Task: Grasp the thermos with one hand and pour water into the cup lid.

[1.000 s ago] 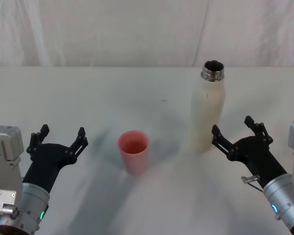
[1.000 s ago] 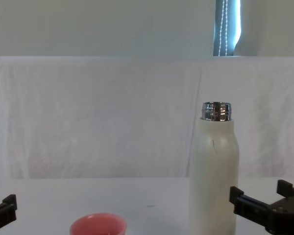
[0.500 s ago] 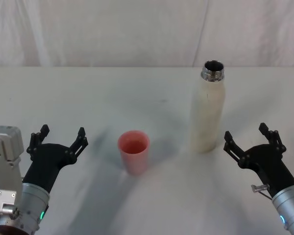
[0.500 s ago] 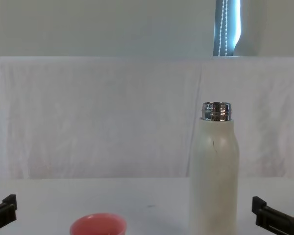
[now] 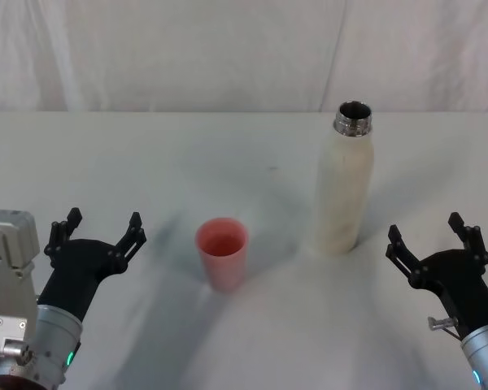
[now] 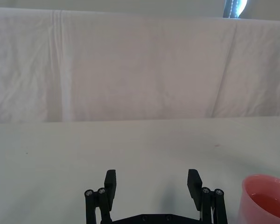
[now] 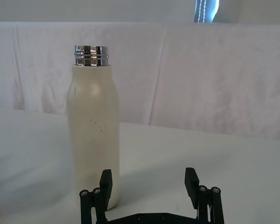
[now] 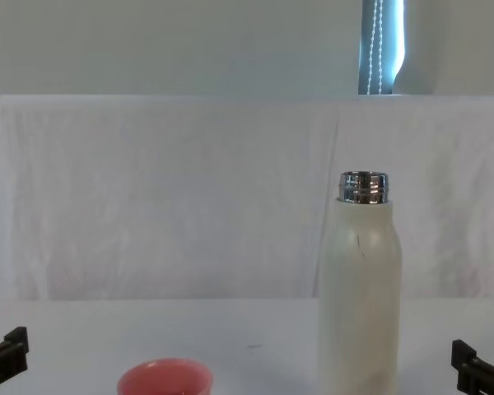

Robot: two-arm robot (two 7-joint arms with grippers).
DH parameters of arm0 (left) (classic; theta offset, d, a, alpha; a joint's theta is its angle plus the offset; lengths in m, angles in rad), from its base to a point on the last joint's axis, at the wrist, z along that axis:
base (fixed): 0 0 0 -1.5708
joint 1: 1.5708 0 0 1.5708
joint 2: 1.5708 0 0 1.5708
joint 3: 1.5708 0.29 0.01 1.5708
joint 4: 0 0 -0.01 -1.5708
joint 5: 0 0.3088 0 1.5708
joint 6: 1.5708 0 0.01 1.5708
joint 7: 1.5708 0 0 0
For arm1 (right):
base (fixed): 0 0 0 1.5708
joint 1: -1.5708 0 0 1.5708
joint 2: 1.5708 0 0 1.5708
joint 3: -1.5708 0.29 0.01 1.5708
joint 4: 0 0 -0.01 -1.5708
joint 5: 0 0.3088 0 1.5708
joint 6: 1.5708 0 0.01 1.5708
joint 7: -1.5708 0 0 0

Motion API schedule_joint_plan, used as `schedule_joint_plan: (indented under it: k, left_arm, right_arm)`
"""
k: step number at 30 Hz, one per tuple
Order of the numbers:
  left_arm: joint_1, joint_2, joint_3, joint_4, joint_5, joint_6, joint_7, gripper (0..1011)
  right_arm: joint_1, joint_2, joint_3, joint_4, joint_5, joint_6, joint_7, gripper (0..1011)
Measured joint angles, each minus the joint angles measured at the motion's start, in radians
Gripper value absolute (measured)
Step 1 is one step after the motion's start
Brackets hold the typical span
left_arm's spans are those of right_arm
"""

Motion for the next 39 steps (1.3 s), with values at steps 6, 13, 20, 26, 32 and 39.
schedule_joint_plan:
  k: [6,13,20,26,32,39]
  left_arm:
    - [0.0,0.0,0.0,0.0,0.0,0.0,0.0,1001]
    - [0.0,0.0,0.0,0.0,0.0,0.0,0.0,1001]
    - [0.0,0.0,0.0,0.0,0.0,0.0,0.0,1001]
    - [0.0,0.0,0.0,0.0,0.0,0.0,0.0,1001]
    - [0.0,0.0,0.0,0.0,0.0,0.0,0.0,1001]
    - [0.0,0.0,0.0,0.0,0.0,0.0,0.0,1001]
  right_arm:
    - [-0.01,-0.012,0.004,0.0,-0.02,-0.01,-0.001,1001]
    - [0.0,-0.02,-0.003,0.011,-0.038,-0.01,0.008,1001]
    - [0.013,-0.029,-0.01,0.032,-0.047,-0.01,0.014,1001]
    - [0.021,-0.035,-0.013,0.041,-0.053,-0.011,0.015,1001]
    - [0.02,-0.035,-0.014,0.041,-0.053,-0.011,0.015,1001]
    - [0.02,-0.034,-0.014,0.04,-0.053,-0.011,0.015,1001]
